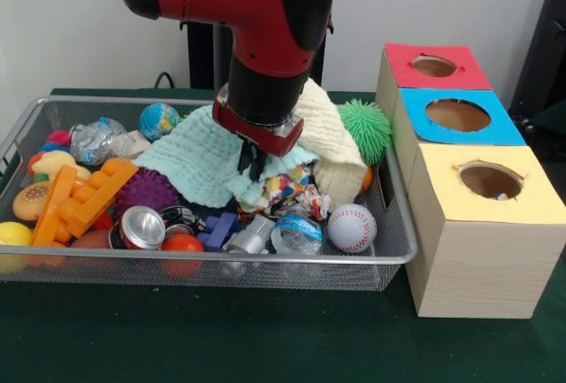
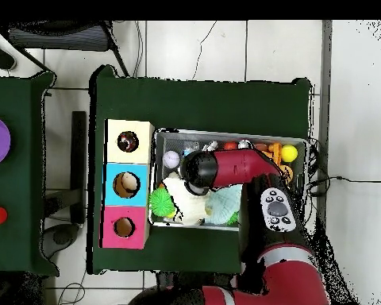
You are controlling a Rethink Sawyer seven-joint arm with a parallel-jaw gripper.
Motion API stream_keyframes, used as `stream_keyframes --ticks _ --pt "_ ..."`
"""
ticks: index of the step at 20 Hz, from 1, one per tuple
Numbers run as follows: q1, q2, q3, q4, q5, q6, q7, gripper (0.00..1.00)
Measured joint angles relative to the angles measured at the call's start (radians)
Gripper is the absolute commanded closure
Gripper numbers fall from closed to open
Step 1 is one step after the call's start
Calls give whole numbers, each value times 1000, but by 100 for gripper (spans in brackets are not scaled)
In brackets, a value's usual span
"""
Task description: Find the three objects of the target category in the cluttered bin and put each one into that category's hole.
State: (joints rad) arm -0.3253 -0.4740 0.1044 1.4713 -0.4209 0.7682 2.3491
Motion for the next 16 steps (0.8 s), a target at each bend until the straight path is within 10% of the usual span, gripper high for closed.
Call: stream_keyframes --ticks 16 --pt "-27 -84 -1 187 85 -1 0 100"
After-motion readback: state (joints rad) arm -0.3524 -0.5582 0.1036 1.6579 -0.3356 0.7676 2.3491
